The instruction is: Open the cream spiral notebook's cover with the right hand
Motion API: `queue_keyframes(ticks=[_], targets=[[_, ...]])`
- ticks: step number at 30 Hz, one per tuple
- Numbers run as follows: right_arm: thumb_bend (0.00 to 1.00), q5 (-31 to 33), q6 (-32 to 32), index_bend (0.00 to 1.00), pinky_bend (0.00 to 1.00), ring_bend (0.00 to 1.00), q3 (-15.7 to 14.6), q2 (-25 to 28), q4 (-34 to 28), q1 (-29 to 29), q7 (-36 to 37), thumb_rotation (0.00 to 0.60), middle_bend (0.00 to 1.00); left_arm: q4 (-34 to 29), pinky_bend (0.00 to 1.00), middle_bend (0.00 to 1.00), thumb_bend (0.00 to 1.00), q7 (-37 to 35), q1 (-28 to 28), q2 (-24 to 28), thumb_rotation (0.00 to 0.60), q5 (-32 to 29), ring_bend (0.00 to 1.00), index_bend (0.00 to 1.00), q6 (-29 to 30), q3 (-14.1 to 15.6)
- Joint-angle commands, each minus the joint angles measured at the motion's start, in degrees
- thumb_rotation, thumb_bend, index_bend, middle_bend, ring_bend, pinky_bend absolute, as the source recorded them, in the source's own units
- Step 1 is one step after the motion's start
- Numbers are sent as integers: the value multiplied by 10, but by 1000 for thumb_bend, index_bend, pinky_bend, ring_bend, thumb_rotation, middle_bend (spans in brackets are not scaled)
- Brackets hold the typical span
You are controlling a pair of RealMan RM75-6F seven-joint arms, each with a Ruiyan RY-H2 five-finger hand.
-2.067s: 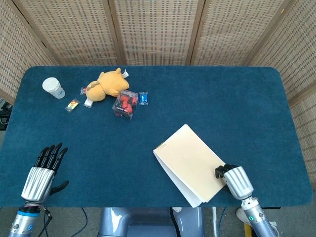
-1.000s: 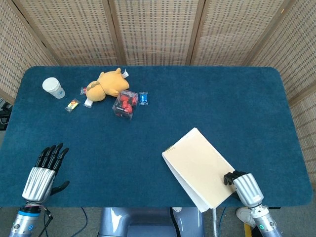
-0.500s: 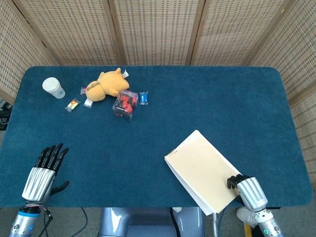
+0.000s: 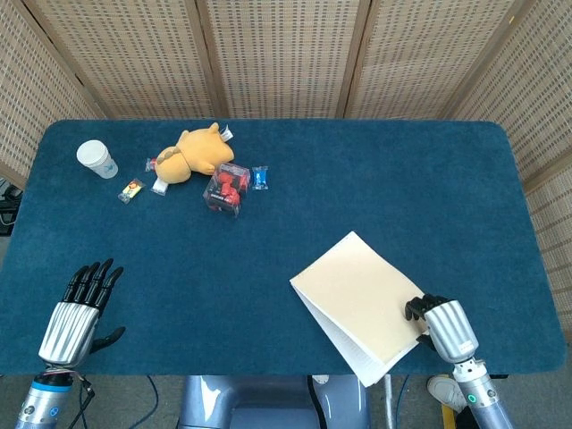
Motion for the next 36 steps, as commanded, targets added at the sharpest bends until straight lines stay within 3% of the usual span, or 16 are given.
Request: queue_keyframes(ticks=[1, 11, 21, 36], targets=[[642, 2, -6, 747, 811, 643, 20, 10, -28, 18, -20, 600, 738, 0, 60, 0, 10, -1, 0, 0, 600, 0, 0, 0, 0, 0], [642, 17, -59, 747, 811, 642, 77, 38, -131, 80, -99, 600, 738, -1, 60, 0, 10, -8, -2, 3, 600, -3, 0, 0, -1, -2], [642, 42, -122, 747, 811, 643, 127, 41, -186, 138, -171, 600, 737, 2, 60, 0, 10, -20, -6, 5, 600, -16, 0, 0, -14, -5], [639, 83, -204, 739, 803, 636, 178, 14, -185, 224, -234, 600, 728, 2, 60, 0, 10, -45, -12, 12, 600, -28, 0, 0, -24, -7]])
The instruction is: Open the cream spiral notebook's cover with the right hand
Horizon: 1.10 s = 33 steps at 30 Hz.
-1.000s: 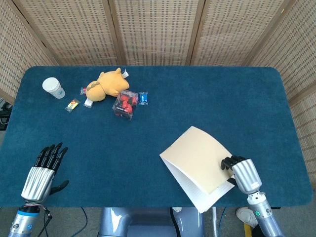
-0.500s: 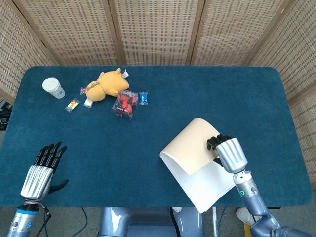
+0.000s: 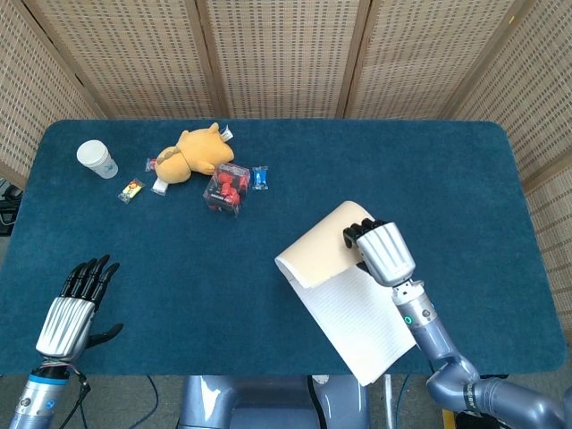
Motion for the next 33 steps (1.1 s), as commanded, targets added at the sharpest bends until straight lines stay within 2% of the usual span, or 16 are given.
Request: queue_keyframes(ticks=[1, 26, 33], targets=[[639, 12, -21, 739, 800, 636, 13, -10, 10, 21, -12, 600, 726, 0, 60, 0, 11, -3, -1, 1, 600, -2, 0, 0, -3, 0], [631, 93, -122, 718, 764, 609, 56, -75, 93, 141, -56, 600, 698, 7, 60, 0, 11, -22, -10, 2, 600, -31, 0, 0, -24, -5], [581, 116, -145, 699, 746, 593, 71, -98, 117, 179, -71, 600, 680, 7, 60, 0, 11, -25, -12, 3, 600, -37, 0, 0, -32, -4]])
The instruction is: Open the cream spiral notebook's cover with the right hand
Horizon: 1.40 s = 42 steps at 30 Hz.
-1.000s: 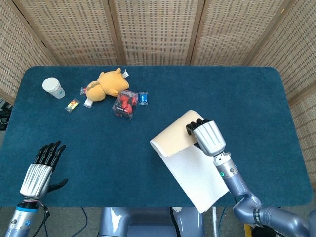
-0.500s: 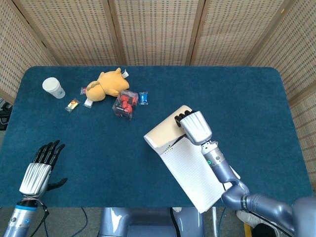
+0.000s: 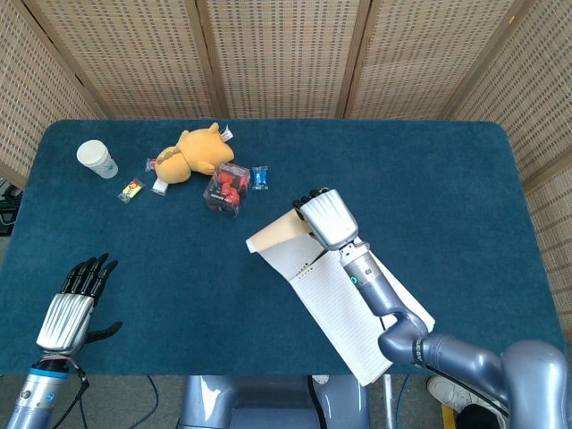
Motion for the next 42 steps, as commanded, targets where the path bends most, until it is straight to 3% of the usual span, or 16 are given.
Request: queue_keyframes(ticks=[1, 12, 19, 25, 30, 33, 42], targets=[[567, 16, -14, 694, 742, 589, 11, -14, 17, 20, -8, 600, 675, 1, 60, 0, 11, -1, -1, 0, 600, -2, 0, 0, -3, 0], [321, 49, -41, 607, 676, 477, 29, -49, 68, 70, -22, 600, 554, 3, 60, 0, 10, -5, -5, -1, 600, -15, 0, 0, -15, -1], [238, 66, -44, 525, 637, 382, 40, -58, 72, 97, -36, 600, 457, 3, 60, 0, 10, -11, -7, 1, 600, -22, 0, 0, -19, -2], [188, 83, -42, 385, 599, 282, 46, -63, 65, 113, -57, 600, 329, 3, 60, 0, 10, -16, -8, 3, 600, -23, 0, 0, -21, -1], [77, 98, -49, 150, 401, 67, 48, -58, 48, 121, -75, 600, 106, 4, 60, 0, 10, -18, -9, 4, 600, -25, 0, 0, -22, -1], [34, 108, -54, 77, 350, 4, 46, -50, 29, 122, -91, 600, 20, 3, 59, 0, 10, -18, -9, 6, 600, -27, 0, 0, -23, -1], [1, 131, -39, 2, 326, 0, 40, -32, -9, 114, -119, 600, 0, 0, 59, 0, 10, -13, -8, 6, 600, -24, 0, 0, -18, 0]])
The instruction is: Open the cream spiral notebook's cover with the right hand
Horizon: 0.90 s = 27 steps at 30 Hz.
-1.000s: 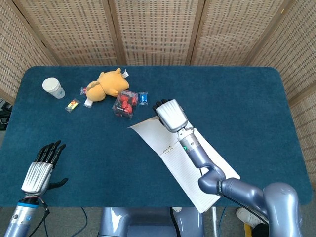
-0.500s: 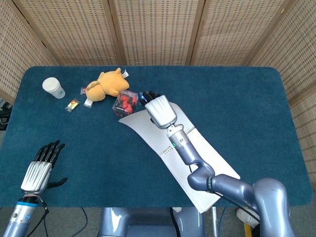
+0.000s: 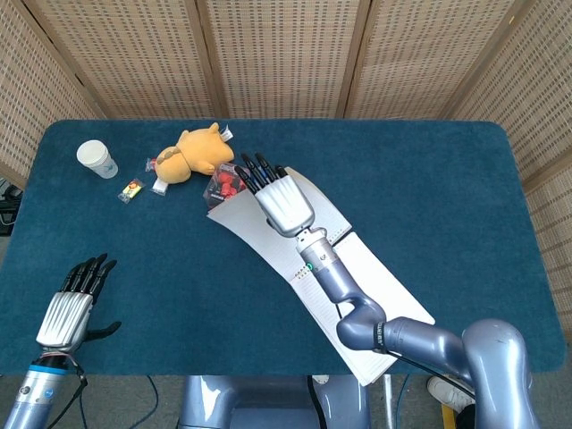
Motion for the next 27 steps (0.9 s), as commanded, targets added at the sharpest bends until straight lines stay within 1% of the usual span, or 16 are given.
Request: queue_keyframes(ticks=[1, 2, 6, 8, 11, 13, 18, 21, 23, 27], targets=[[0, 6, 7, 0, 323, 0, -2, 9, -12, -4, -7, 600, 0, -1, 59, 0, 10, 2, 1, 0, 600, 1, 0, 0, 1, 0], [0, 8, 8, 0, 308, 0, -2, 11, -14, -4, -7, 600, 0, -1, 59, 0, 10, 2, 1, -1, 600, 0, 0, 0, 1, 1], [0, 15, 14, 0, 153, 0, 1, 24, -36, -8, -6, 600, 0, 1, 59, 0, 11, 5, 0, -2, 600, -1, 0, 0, -1, 1], [0, 15, 17, 0, 128, 0, 1, 30, -45, -8, -3, 600, 0, 1, 59, 0, 10, 6, 0, -3, 600, -1, 0, 0, -1, 1], [0, 19, 18, 0, 45, 0, -1, 40, -58, -9, -4, 600, 0, 2, 59, 0, 10, 7, 0, -4, 600, -2, 0, 0, 0, 1], [0, 21, 18, 0, 8, 0, -3, 43, -61, -10, -7, 600, 0, 2, 59, 0, 10, 7, 0, -4, 600, -2, 0, 0, 0, 0], [0, 32, 20, 0, 0, 0, -11, 49, -71, -13, -18, 600, 0, 2, 59, 0, 10, 6, 0, -3, 600, -2, 0, 0, 1, 1], [0, 38, 24, 0, 0, 0, -22, 54, -78, -20, -26, 600, 0, 4, 59, 0, 10, 7, -1, -4, 600, -2, 0, 0, -1, 2], [0, 40, 27, 0, 0, 0, -33, 57, -81, -30, -27, 600, 0, 5, 59, 0, 10, 7, -1, -5, 600, -2, 0, 0, -1, 3], [0, 23, 49, 0, 0, 0, -68, 72, -94, -64, -9, 600, 0, 7, 59, 0, 10, 9, 0, -6, 600, -2, 0, 0, -2, 4]])
